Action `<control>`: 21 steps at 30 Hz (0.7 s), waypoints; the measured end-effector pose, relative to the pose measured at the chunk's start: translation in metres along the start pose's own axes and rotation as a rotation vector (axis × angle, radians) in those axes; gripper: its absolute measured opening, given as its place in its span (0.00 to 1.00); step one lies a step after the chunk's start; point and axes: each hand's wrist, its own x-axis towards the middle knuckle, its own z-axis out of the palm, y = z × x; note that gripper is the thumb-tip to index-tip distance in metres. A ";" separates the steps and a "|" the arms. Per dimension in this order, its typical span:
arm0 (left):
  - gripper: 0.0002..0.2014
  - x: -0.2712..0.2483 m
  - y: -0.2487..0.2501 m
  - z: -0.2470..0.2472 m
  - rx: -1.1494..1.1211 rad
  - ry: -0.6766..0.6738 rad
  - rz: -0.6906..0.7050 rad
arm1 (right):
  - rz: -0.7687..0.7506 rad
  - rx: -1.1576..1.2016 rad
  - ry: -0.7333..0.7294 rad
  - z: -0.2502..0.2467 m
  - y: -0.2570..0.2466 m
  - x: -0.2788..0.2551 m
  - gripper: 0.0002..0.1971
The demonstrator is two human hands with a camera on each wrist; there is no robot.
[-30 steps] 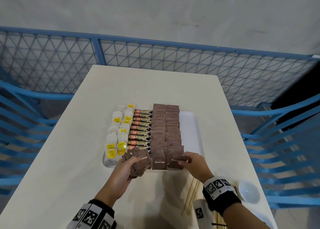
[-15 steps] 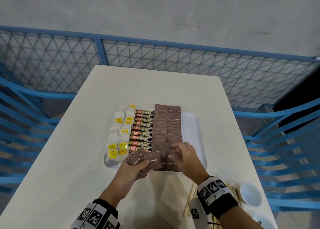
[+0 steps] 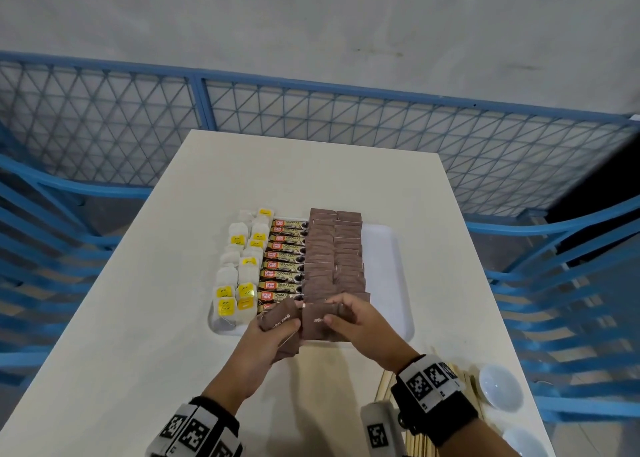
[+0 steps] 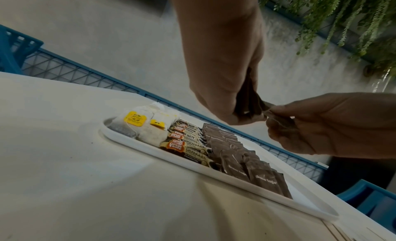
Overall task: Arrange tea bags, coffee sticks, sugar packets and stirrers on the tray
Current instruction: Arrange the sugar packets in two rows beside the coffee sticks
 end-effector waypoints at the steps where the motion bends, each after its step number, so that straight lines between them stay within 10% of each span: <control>1: 0.13 0.000 0.000 0.000 -0.005 0.003 -0.007 | 0.016 0.060 -0.011 -0.002 0.000 -0.001 0.08; 9: 0.11 0.002 -0.001 -0.003 -0.044 0.040 -0.016 | -0.040 -0.159 0.241 -0.028 0.014 -0.002 0.09; 21: 0.11 0.001 0.000 -0.004 -0.020 0.049 -0.008 | 0.159 -0.095 0.226 -0.030 0.035 0.000 0.08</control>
